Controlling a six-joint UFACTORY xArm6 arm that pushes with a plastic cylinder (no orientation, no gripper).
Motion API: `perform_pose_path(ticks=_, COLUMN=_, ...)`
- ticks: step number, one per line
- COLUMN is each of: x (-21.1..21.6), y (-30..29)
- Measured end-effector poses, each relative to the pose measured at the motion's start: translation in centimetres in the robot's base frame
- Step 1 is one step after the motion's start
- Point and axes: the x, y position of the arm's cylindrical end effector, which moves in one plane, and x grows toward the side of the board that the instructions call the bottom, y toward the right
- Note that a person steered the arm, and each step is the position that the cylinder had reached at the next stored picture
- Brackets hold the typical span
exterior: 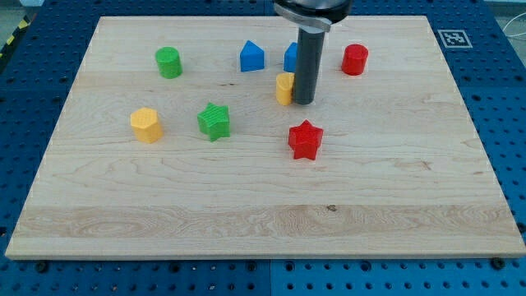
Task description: Point at the red circle
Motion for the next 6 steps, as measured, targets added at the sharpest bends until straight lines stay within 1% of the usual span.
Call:
perform_pose_path(ticks=1, x=0.1, y=-0.9)
perform_pose_path(ticks=2, x=-0.1, y=1.9)
perform_pose_path(ticks=4, x=-3.0, y=7.0)
perform_pose_path(ticks=6, x=-3.3, y=12.2)
